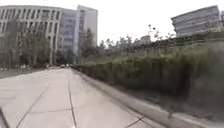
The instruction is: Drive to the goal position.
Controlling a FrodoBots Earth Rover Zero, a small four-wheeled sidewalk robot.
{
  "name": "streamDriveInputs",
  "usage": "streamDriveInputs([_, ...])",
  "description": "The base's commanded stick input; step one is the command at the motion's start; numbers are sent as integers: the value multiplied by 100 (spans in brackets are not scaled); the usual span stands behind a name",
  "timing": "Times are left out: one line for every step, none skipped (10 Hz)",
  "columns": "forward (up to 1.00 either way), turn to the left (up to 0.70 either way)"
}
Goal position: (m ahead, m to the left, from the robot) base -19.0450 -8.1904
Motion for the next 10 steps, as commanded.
streamDriveInputs([0, -45])
streamDriveInputs([0, -45])
streamDriveInputs([0, -45])
streamDriveInputs([0, -45])
streamDriveInputs([0, -45])
streamDriveInputs([0, -45])
streamDriveInputs([0, -45])
streamDriveInputs([0, -45])
streamDriveInputs([0, -45])
streamDriveInputs([0, -45])
